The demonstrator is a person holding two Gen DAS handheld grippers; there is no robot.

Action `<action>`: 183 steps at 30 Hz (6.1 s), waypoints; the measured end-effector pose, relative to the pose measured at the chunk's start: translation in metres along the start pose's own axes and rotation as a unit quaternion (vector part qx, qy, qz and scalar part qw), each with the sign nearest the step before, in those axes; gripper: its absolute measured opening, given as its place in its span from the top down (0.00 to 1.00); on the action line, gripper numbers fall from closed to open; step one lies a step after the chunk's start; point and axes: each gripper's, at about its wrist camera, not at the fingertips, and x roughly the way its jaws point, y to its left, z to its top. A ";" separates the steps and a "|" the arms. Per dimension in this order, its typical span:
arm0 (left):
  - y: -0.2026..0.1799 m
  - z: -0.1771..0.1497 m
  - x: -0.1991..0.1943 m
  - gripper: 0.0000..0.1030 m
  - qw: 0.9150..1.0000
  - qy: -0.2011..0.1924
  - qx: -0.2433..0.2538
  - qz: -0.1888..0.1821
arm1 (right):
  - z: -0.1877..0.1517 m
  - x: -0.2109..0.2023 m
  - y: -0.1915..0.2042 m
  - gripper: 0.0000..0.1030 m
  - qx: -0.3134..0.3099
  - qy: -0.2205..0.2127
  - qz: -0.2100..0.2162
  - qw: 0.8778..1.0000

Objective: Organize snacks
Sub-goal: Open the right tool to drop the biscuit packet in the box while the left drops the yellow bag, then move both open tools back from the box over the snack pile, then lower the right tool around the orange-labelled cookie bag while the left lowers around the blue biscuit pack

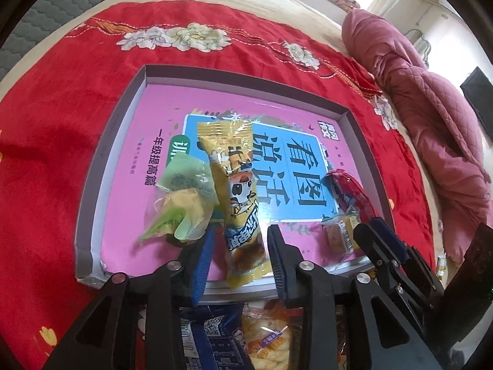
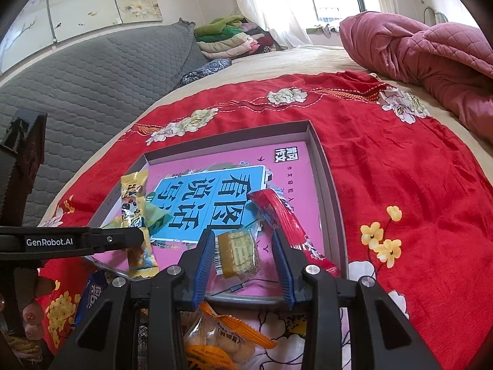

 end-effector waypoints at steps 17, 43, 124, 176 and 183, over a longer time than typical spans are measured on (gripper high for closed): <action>0.000 0.001 -0.008 0.57 1.000 -0.004 0.000 -0.004 | 0.001 -0.006 0.003 0.62 -0.003 -0.010 0.004 1.000; -0.001 0.000 -0.032 0.49 1.000 -0.026 0.009 0.006 | 0.006 -0.019 0.006 0.50 -0.019 -0.036 0.005 0.999; 0.030 -0.036 -0.073 0.41 1.000 -0.008 0.019 -0.008 | -0.004 -0.079 -0.008 0.20 0.047 -0.054 -0.030 0.997; 0.032 -0.064 -0.039 0.41 0.996 0.068 0.003 -0.049 | -0.038 -0.065 0.010 0.18 0.076 0.047 -0.010 0.996; 0.034 -0.067 -0.032 0.39 0.995 0.076 -0.005 -0.059 | -0.040 -0.060 0.012 0.18 0.076 0.054 -0.010 0.996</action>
